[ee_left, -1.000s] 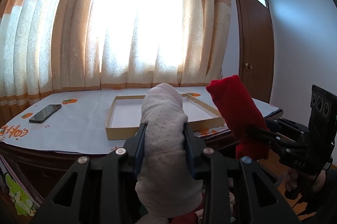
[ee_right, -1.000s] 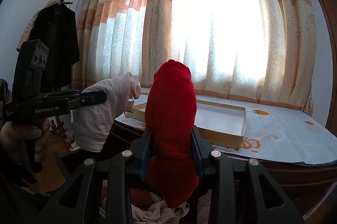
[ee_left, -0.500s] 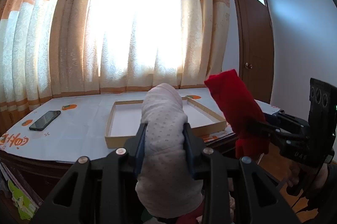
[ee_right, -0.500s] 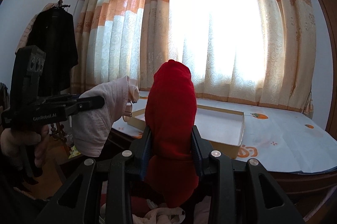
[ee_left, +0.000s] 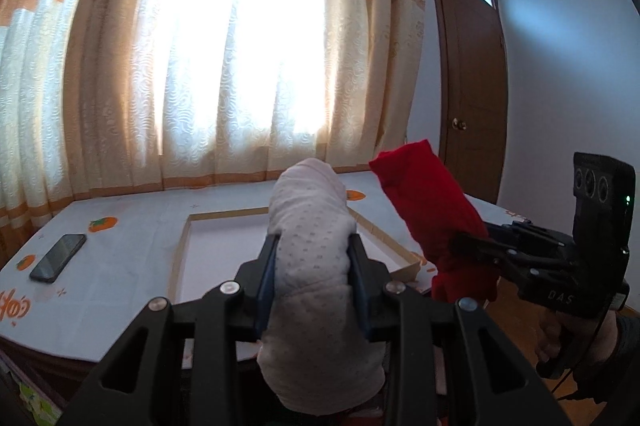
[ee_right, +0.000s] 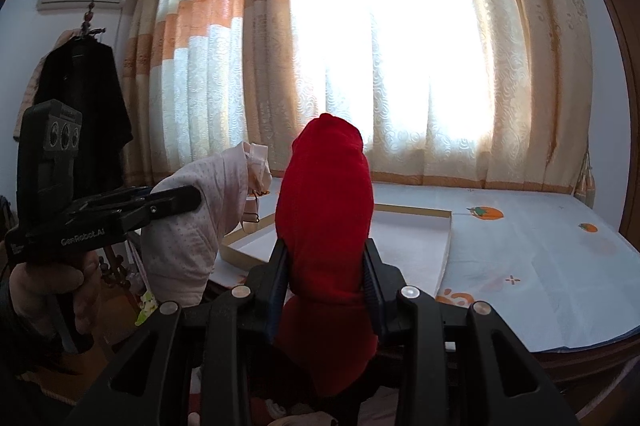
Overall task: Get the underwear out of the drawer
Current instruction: 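Carry the white dotted and red garments over the beige tray with both grippers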
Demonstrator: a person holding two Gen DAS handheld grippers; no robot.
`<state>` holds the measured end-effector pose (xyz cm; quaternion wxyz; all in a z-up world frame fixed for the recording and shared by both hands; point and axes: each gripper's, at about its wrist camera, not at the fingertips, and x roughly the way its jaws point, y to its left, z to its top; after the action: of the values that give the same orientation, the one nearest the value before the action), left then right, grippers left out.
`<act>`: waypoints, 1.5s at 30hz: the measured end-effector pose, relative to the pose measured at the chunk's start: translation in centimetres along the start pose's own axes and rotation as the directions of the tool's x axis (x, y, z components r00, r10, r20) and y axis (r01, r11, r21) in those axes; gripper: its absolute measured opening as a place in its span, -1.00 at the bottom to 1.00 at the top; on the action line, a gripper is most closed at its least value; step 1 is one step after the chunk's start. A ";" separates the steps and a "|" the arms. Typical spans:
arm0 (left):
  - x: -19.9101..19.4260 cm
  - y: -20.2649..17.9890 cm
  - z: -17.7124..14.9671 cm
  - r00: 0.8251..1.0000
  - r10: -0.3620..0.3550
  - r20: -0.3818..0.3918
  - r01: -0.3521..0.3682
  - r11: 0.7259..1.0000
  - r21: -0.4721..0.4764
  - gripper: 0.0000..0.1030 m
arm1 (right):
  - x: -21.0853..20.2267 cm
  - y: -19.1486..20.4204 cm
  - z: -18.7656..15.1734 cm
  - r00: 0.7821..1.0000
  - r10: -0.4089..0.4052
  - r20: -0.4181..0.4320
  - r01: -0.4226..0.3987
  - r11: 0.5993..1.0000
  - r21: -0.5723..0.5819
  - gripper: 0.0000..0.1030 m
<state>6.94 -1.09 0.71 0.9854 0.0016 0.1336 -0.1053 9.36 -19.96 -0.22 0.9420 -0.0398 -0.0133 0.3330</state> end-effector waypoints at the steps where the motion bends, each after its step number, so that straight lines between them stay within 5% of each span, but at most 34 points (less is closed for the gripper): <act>1: 0.3 -0.1 0.1 1.000 -0.002 -0.005 0.002 1.000 0.004 -0.38 | 0.2 -0.3 0.2 1.000 -0.003 -0.004 0.003 1.000 0.009 -0.28; 24: 11.9 -0.5 5.2 0.989 -0.014 -0.145 0.022 0.998 0.053 -0.38 | 8.9 -7.8 5.0 0.983 -0.019 -0.183 0.047 0.988 0.146 -0.28; 45: 24.2 3.2 6.2 0.935 0.029 -0.353 -0.056 0.996 -0.067 -0.38 | 19.9 -12.8 5.7 0.901 -0.047 -0.431 0.147 0.969 0.200 -0.28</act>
<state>32.02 -3.21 0.26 0.9471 -0.0142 0.3114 -0.0767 32.54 -17.03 6.46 0.9361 -0.0021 0.2275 0.2681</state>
